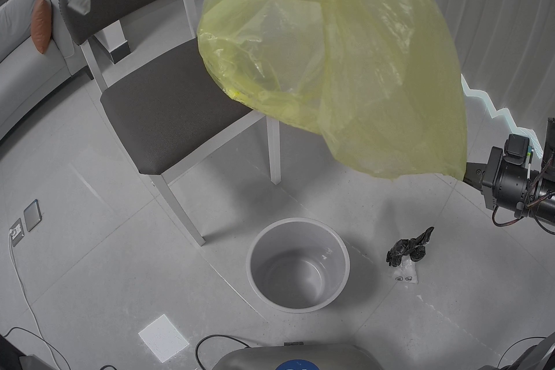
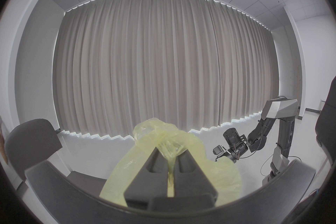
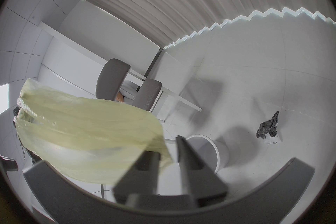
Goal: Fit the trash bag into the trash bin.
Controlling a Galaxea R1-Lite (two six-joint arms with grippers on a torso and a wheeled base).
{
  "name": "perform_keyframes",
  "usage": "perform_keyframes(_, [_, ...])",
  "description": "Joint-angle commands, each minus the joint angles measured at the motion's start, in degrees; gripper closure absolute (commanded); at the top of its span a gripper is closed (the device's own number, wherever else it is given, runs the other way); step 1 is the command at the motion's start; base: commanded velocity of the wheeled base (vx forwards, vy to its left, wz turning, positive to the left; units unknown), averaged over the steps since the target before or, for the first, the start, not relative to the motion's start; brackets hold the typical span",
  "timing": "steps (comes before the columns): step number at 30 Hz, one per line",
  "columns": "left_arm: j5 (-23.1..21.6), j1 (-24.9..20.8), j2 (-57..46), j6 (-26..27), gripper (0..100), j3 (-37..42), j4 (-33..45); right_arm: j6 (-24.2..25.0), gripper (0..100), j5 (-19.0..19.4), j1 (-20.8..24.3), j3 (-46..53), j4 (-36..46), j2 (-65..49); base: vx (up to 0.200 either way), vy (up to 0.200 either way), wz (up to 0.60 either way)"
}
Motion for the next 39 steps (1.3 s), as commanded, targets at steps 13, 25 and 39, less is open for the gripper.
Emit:
perform_keyframes(13, [3.2, 4.2, 3.2, -1.2, 100, 0.2, 3.1, -0.4, 100, -0.3, -0.2, 0.1, 0.0, -0.5, 0.0, 0.0, 0.0])
perform_keyframes(25, [7.7, 9.6, 2.7, -10.4, 100, 5.9, 7.9, -3.3, 100, -0.6, 3.0, 2.3, 0.2, -1.5, 0.0, 0.0, 0.0])
perform_keyframes(39, [8.3, 9.3, 2.3, -19.1, 100, 26.2, -4.2, -16.4, 100, -12.7, 12.6, 7.1, 1.0, -6.4, 0.0, 0.0, 0.0])
